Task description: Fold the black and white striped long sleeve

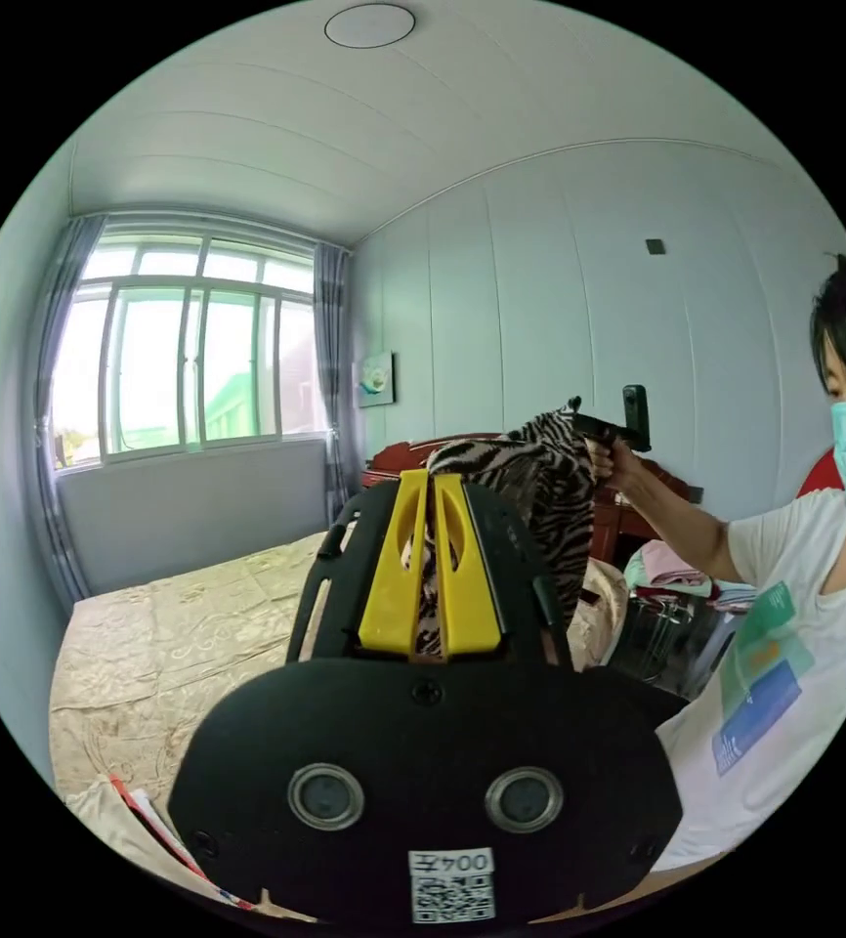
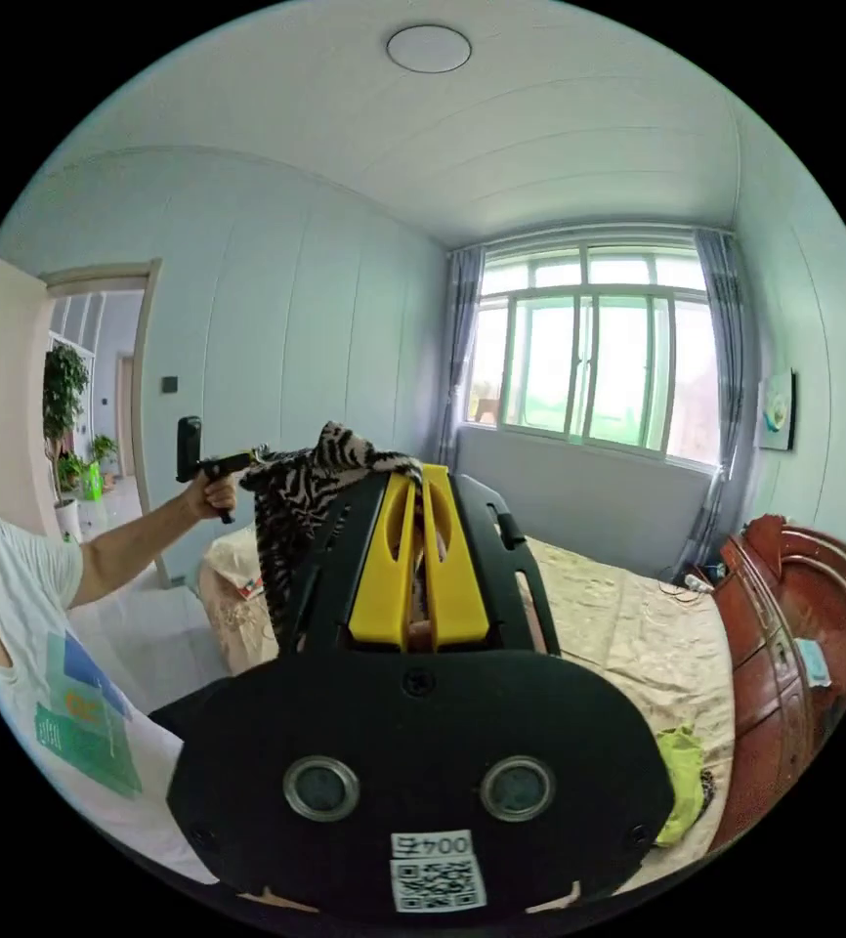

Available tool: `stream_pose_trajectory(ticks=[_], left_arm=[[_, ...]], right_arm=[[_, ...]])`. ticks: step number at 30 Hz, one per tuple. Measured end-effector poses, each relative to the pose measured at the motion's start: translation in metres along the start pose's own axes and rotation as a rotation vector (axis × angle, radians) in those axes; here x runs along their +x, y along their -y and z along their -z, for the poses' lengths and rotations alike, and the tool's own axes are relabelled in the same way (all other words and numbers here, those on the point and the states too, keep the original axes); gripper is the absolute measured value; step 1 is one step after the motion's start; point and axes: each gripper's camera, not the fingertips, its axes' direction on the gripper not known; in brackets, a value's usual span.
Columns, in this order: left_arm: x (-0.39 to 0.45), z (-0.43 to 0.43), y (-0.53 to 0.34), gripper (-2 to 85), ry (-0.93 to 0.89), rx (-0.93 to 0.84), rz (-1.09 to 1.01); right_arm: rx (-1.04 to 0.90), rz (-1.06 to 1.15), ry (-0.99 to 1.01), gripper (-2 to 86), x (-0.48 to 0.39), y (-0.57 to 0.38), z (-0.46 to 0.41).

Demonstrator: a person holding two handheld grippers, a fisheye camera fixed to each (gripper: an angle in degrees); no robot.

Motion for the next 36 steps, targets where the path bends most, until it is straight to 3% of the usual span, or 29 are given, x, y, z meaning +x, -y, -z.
stream_pose_trajectory(ticks=[1, 11, 14, 16, 24, 36], left_arm=[[0.012, 0.001, 0.001, 0.8, 0.053, -0.005, 0.000], [0.115, 0.043, 0.022, 0.8, 0.258, 0.078, -0.108], [0.126, 0.054, 0.024, 0.7, 0.209, 0.092, -0.068], [0.131, 0.057, 0.026, 0.7, 0.218, 0.078, -0.047], [0.164, 0.070, 0.034, 0.7, 0.239, 0.036, -0.052], [0.237, 0.126, 0.035, 0.9, 0.167, 0.046, -0.114]], right_arm=[[-0.024, 0.051, -0.091, -0.9, -0.014, 0.009, 0.008], [-0.005, 0.154, -0.240, -0.8, -0.070, 0.037, 0.082], [0.023, 0.132, -0.237, -0.8, -0.075, 0.036, 0.092], [-0.113, 0.219, -0.301, -0.8, -0.087, 0.035, 0.073], [-0.162, 0.310, -0.384, -0.8, -0.112, 0.035, 0.054], [0.030, 0.288, -0.271, -0.8, -0.137, 0.044, 0.145]])
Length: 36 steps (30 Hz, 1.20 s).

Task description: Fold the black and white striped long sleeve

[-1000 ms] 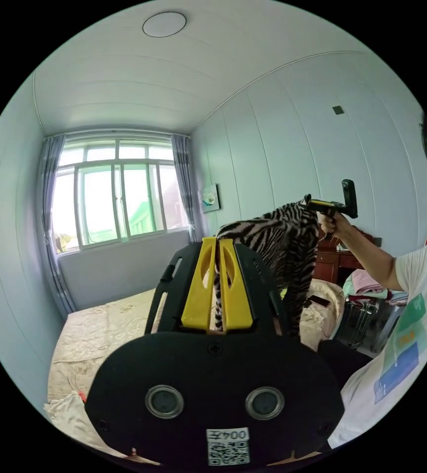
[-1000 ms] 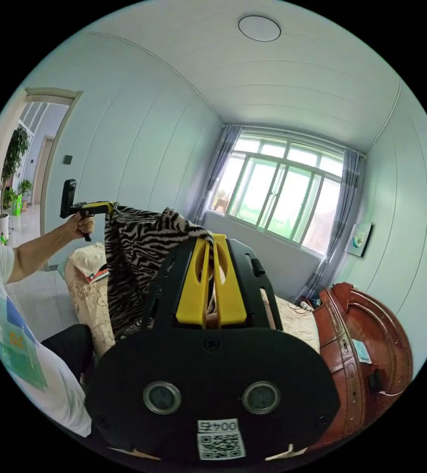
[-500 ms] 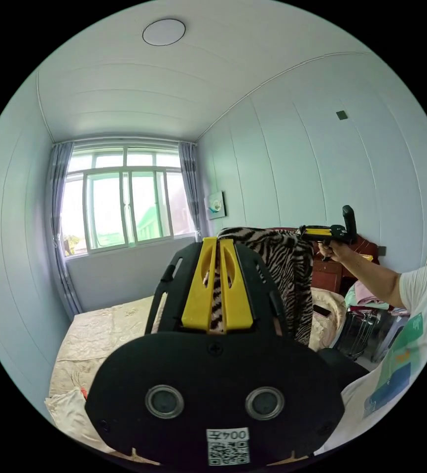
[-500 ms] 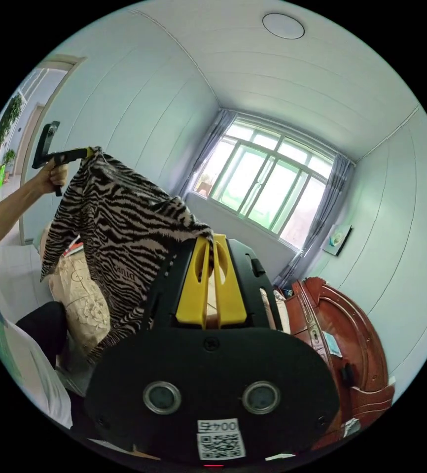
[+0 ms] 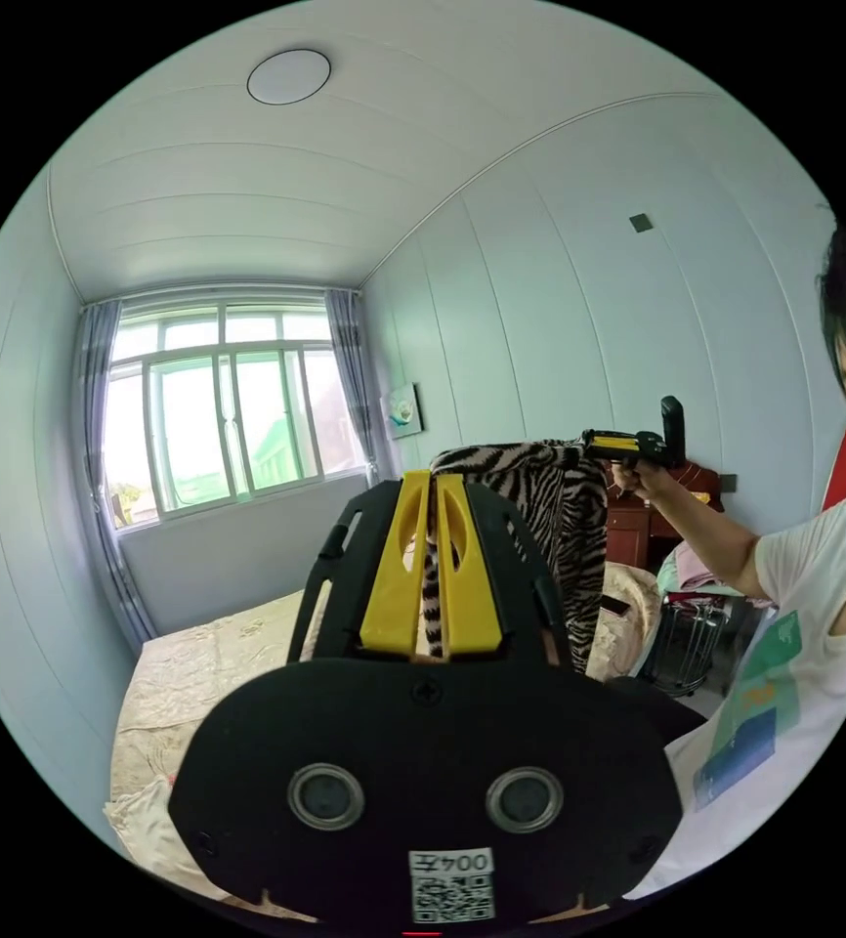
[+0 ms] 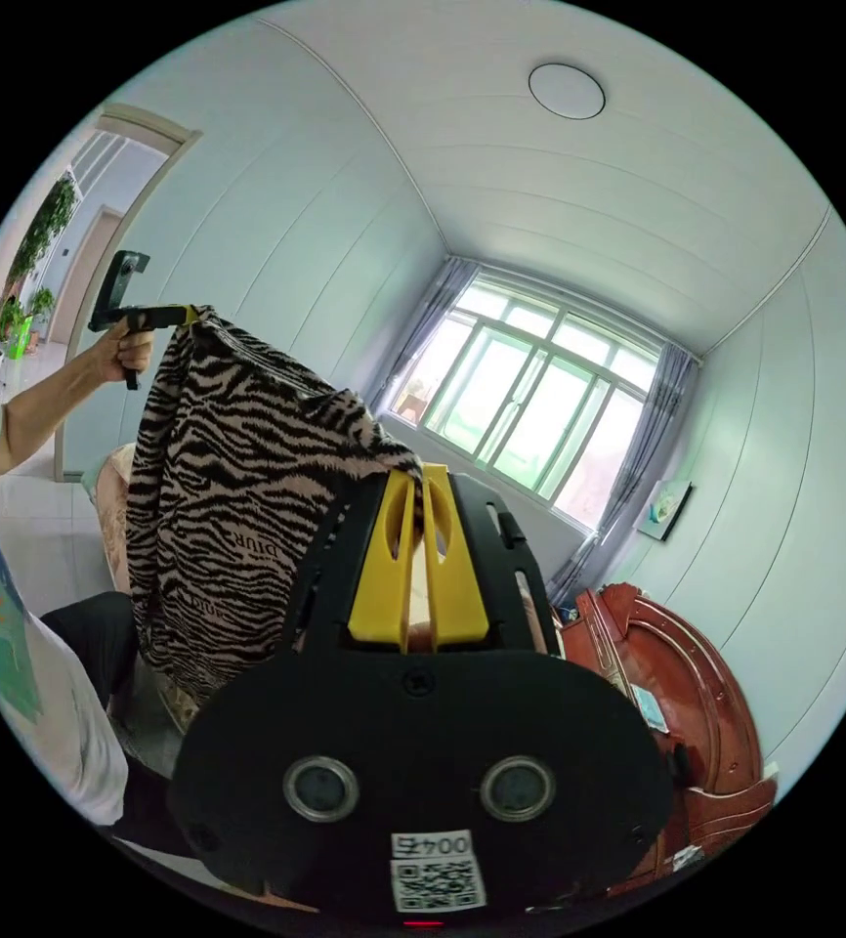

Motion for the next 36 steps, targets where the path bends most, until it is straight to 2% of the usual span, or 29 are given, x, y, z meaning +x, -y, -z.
stream_pose_trajectory(ticks=[10, 14, 17, 23, 27, 30, 36], left_arm=[[0.028, 0.094, 0.057, 1.0, -0.159, 0.050, 0.031], [0.028, 0.103, 0.082, 1.0, -0.097, 0.002, -0.022], [0.004, 0.079, 0.073, 1.0, -0.072, -0.058, 0.004], [-0.084, -0.026, -0.013, 0.9, -0.047, -0.251, 0.136], [-0.146, -0.110, -0.081, 0.8, -0.004, -0.389, 0.189], [-0.201, -0.191, -0.150, 0.7, 0.031, -0.526, 0.234], [-0.316, -0.345, -0.327, 0.9, 0.065, -0.770, 0.471]], right_arm=[[0.075, 0.130, 0.087, -0.8, -0.003, 0.052, 0.072], [0.059, 0.161, 0.057, -0.8, -0.005, 0.065, 0.057], [-0.011, 0.147, 0.058, -0.8, -0.007, 0.061, 0.009], [-0.236, 0.100, 0.103, -0.8, -0.018, -0.004, -0.159], [-0.423, 0.051, 0.140, -0.8, -0.024, -0.071, -0.314], [-0.557, -0.005, 0.153, -0.8, -0.031, -0.131, -0.433], [-0.823, -0.131, 0.153, -0.6, -0.067, -0.275, -0.650]])
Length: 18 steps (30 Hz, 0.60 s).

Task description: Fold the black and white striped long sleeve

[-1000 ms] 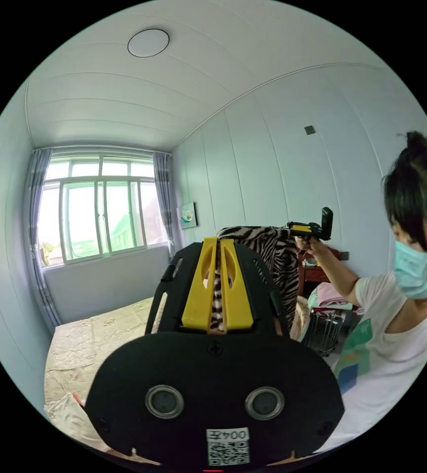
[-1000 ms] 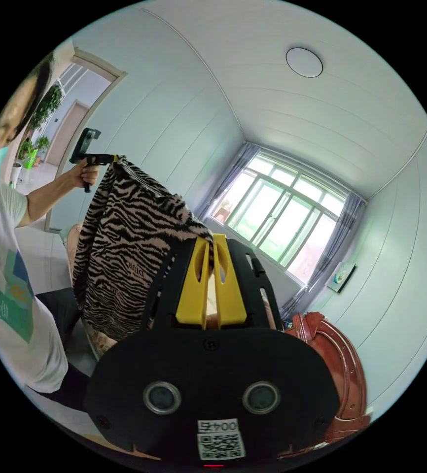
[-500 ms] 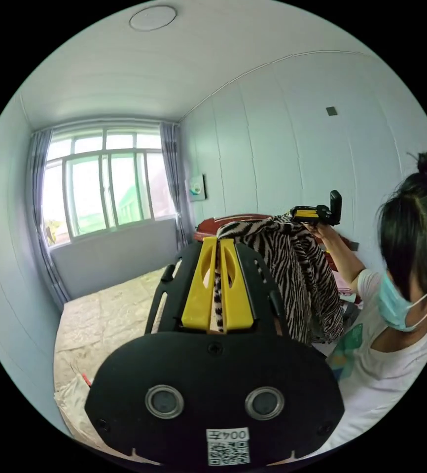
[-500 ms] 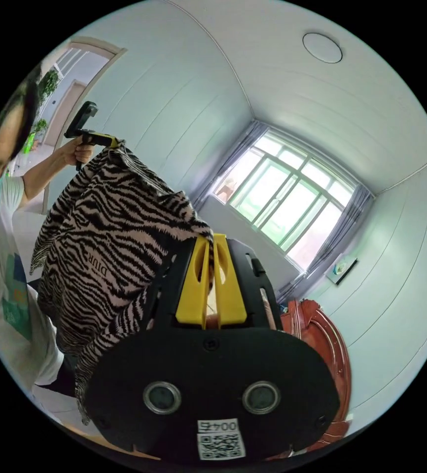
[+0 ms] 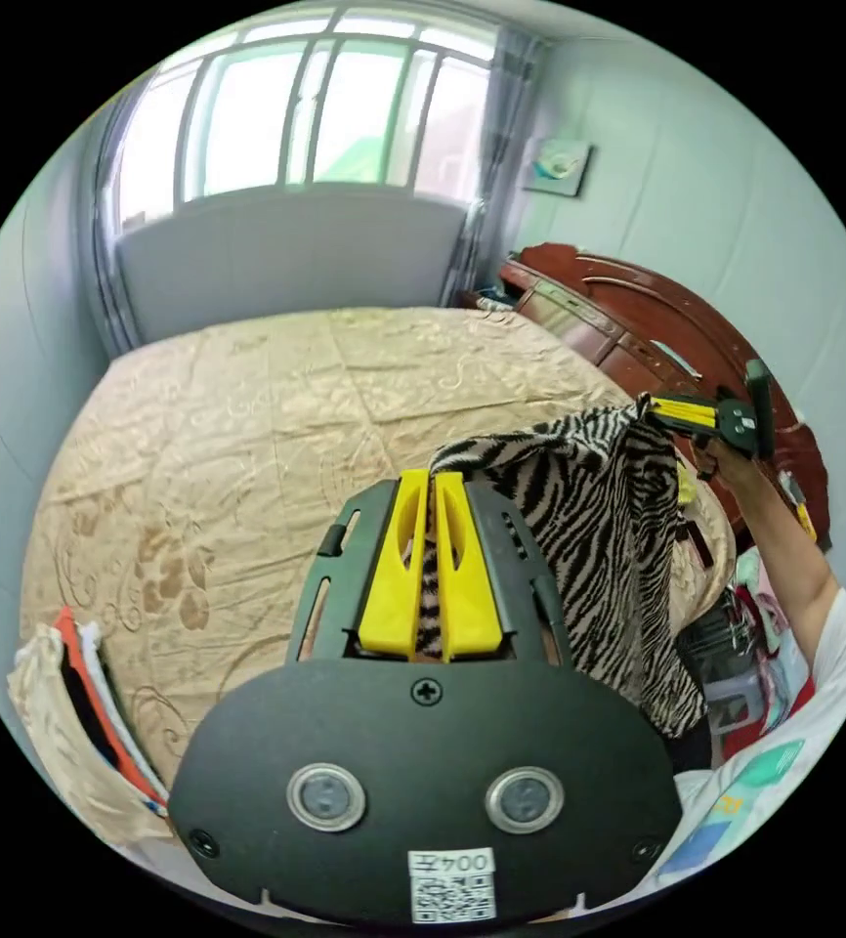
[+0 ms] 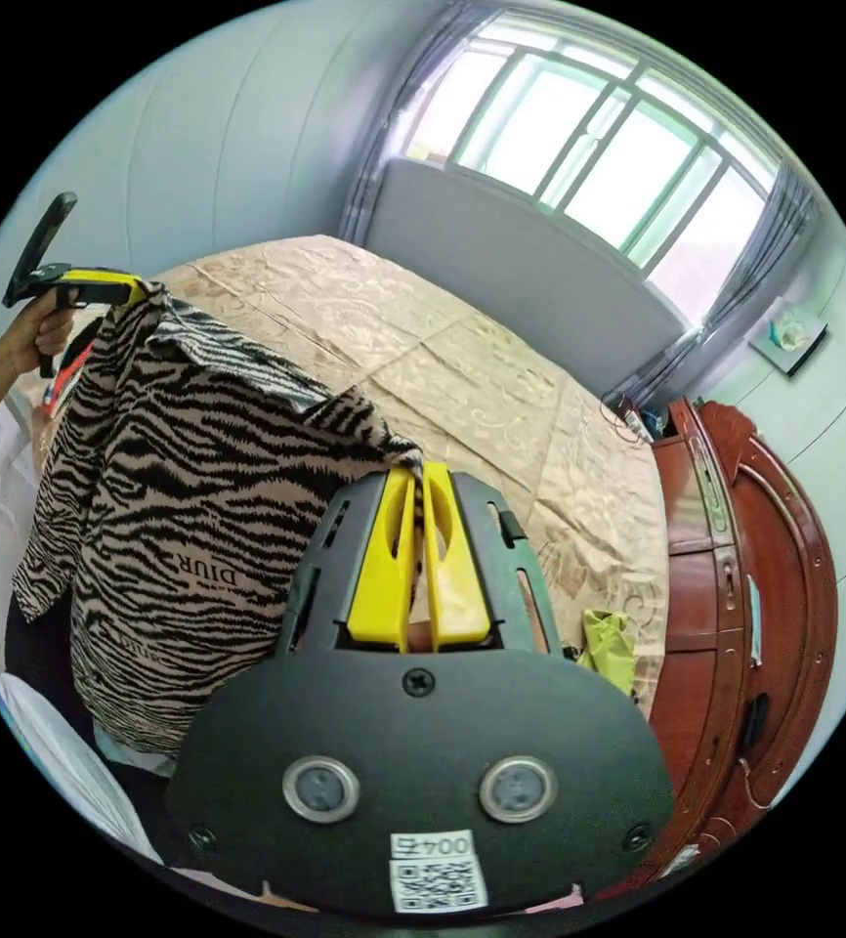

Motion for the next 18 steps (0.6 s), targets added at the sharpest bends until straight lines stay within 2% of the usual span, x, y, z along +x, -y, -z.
stream_pose_trajectory(ticks=[5, 9, 11, 13, 15, 17, 18], left_arm=[[-0.103, -0.153, -0.012, 1.2, 0.010, -0.183, 0.211], [-0.154, -0.204, -0.035, 1.9, 0.015, -0.233, 0.309], [-0.195, -0.220, -0.053, 2.9, -0.040, -0.255, 0.431], [-0.230, -0.226, -0.069, 4.2, -0.137, -0.264, 0.548], [-0.268, -0.221, -0.089, 6.0, -0.202, -0.233, 0.712], [-0.313, -0.202, -0.120, 7.7, -0.352, -0.119, 0.887], [-0.322, -0.194, -0.128, 7.8, -0.370, -0.077, 0.923]], right_arm=[[-0.212, -0.098, 0.051, 0.3, -0.009, 0.012, -0.175], [-0.354, -0.283, 0.144, 3.4, -0.002, -0.004, -0.279], [-0.331, -0.409, 0.261, 5.0, 0.012, -0.019, -0.301], [-0.218, -0.654, 0.473, 8.0, 0.045, -0.050, -0.316], [-0.138, -0.775, 0.619, 10.2, 0.064, -0.077, -0.320], [-0.071, -0.821, 0.702, 11.2, 0.074, -0.103, -0.314], [-0.041, -0.809, 0.727, 11.6, 0.075, -0.120, -0.305]])
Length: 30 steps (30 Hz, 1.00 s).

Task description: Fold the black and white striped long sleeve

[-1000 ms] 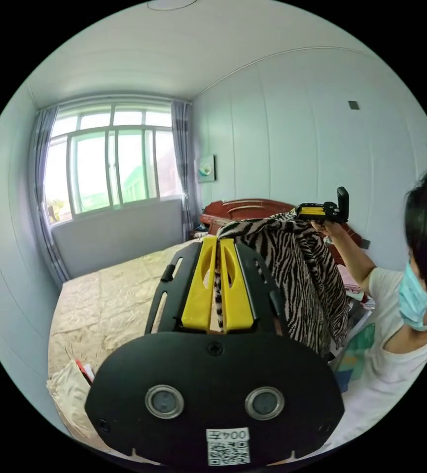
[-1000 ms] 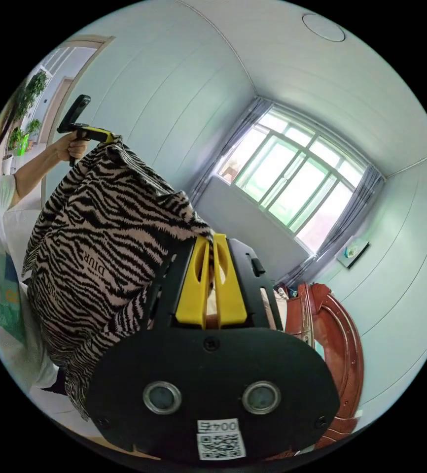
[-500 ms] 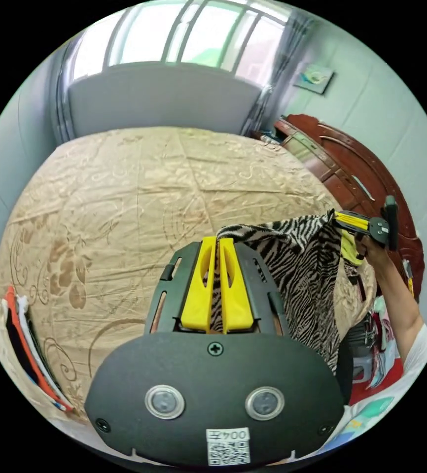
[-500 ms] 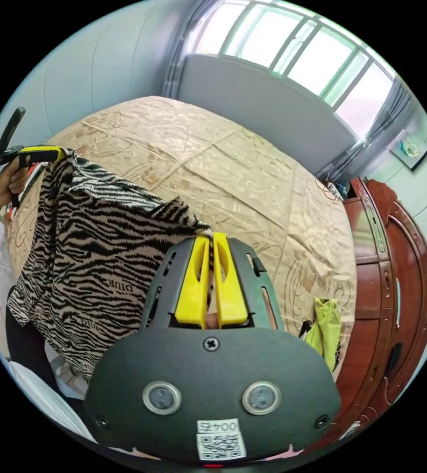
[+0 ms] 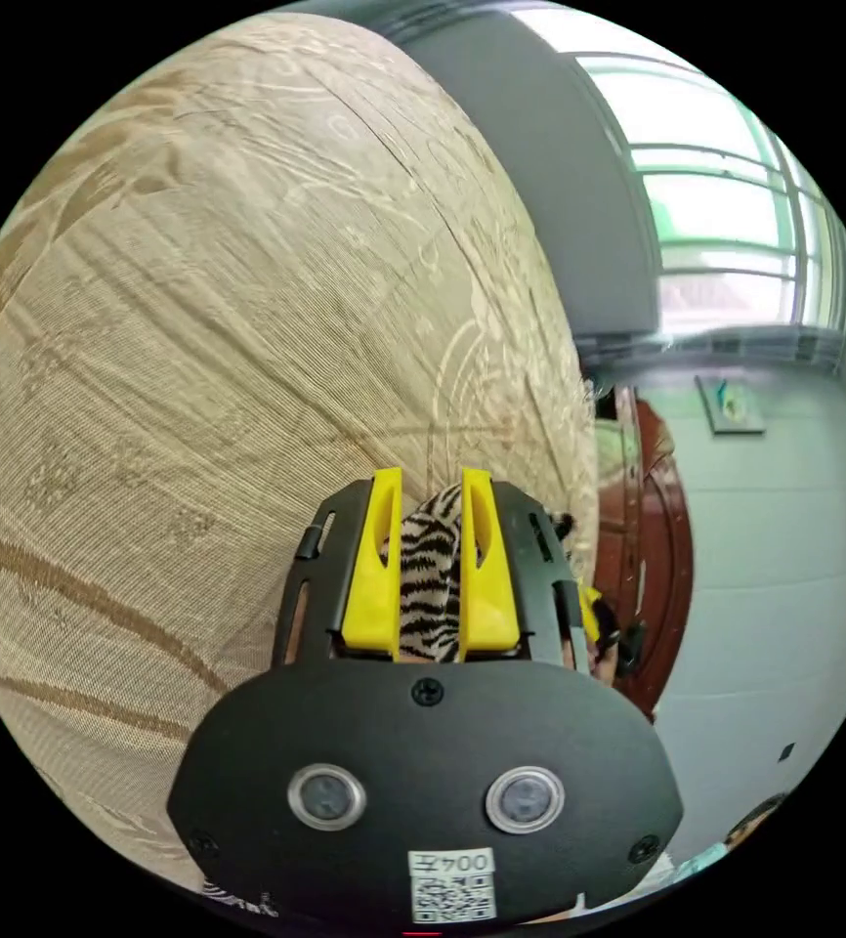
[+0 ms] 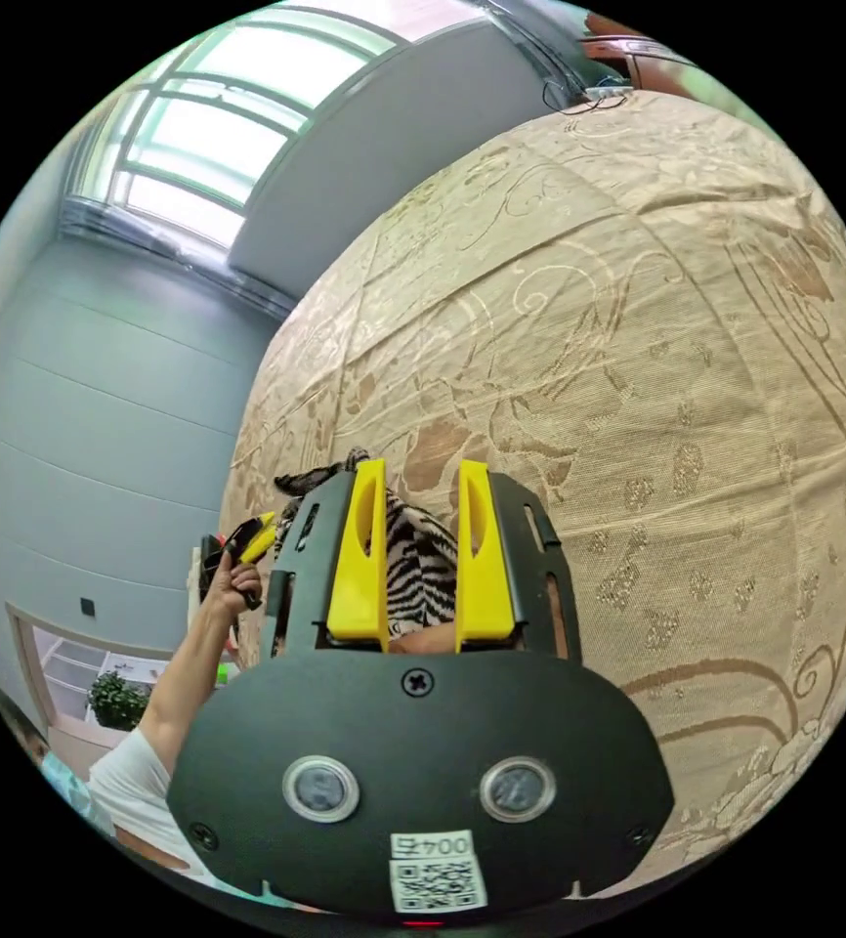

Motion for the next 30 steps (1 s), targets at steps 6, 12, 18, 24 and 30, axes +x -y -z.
stream_pose_trajectory(ticks=[6, 12, 18, 24, 30], left_arm=[[-0.039, 0.123, -0.008, 8.5, -0.051, 0.153, -0.020], [-0.056, 0.221, -0.104, 6.5, -0.233, 0.085, -0.182], [-0.063, 0.269, -0.238, 4.2, -0.237, -0.009, -0.308], [-0.072, 0.273, -0.335, 2.3, -0.168, 0.013, -0.334], [-0.087, 0.263, -0.387, 2.0, -0.186, -0.009, -0.270]], right_arm=[[-0.052, 0.063, -0.099, 11.6, 0.028, -0.104, 0.053], [-0.295, 0.079, -0.218, 11.5, 0.044, -0.270, 0.056], [-0.328, 0.071, -0.391, 11.6, 0.033, -0.386, 0.035], [-0.257, 0.019, -0.652, 11.3, -0.008, -0.435, -0.013], [-0.138, 0.019, -0.824, 6.2, -0.045, -0.480, -0.048]])
